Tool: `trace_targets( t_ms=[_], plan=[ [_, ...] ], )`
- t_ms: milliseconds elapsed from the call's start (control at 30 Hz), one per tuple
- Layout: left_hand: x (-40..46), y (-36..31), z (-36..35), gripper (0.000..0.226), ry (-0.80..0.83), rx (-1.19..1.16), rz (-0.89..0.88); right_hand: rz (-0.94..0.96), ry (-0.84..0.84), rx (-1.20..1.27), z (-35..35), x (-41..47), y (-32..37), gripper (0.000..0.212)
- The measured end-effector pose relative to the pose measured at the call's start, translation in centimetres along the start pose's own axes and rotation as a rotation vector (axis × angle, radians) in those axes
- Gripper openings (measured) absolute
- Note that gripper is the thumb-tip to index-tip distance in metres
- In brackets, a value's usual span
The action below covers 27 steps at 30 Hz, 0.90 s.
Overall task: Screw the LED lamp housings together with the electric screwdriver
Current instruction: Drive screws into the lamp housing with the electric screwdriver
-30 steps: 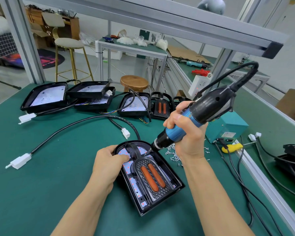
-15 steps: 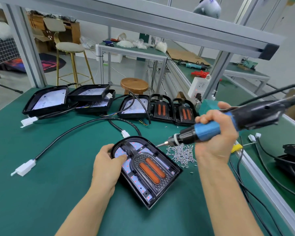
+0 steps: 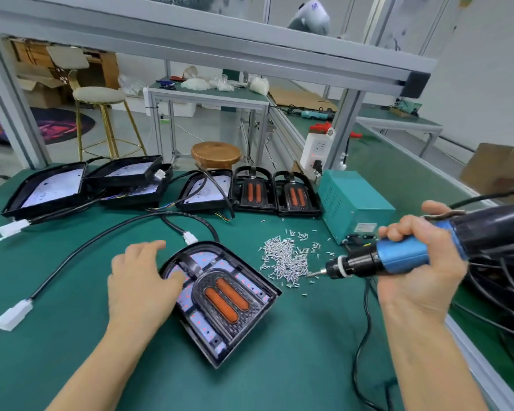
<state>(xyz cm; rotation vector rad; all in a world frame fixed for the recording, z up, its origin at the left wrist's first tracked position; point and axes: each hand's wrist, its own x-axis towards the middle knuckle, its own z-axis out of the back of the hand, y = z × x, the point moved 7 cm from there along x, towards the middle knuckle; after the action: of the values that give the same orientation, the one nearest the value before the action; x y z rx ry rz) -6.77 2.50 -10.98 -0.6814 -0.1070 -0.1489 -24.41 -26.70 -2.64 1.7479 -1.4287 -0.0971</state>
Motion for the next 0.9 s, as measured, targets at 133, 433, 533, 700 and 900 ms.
trace_targets(
  t_ms=[133,433,533,700,900],
  plan=[
    [0.7,-7.7,0.1,0.023,-0.053,-0.11,-0.339,0.028,-0.019,-0.012,0.6,-0.1,0.9,0.023],
    [2.8,-14.9,-12.1,0.017,0.502,0.41,-0.566,0.034,-0.016,-0.059,1.4,-0.6,1.4,0.024],
    [3.0,-14.5,-13.1,0.015,0.522,0.48,-0.566,0.035,-0.009,-0.072,1.8,-0.6,1.6,0.024],
    [2.7,-14.8,-13.5,0.017,0.468,0.536,-0.601,0.03,-0.023,-0.069,2.1,-0.7,1.4,0.024],
    [2.3,-14.7,-13.9,0.017,0.494,0.592,-0.628,0.023,-0.02,-0.07,1.8,-1.0,1.4,0.025]
  ],
)
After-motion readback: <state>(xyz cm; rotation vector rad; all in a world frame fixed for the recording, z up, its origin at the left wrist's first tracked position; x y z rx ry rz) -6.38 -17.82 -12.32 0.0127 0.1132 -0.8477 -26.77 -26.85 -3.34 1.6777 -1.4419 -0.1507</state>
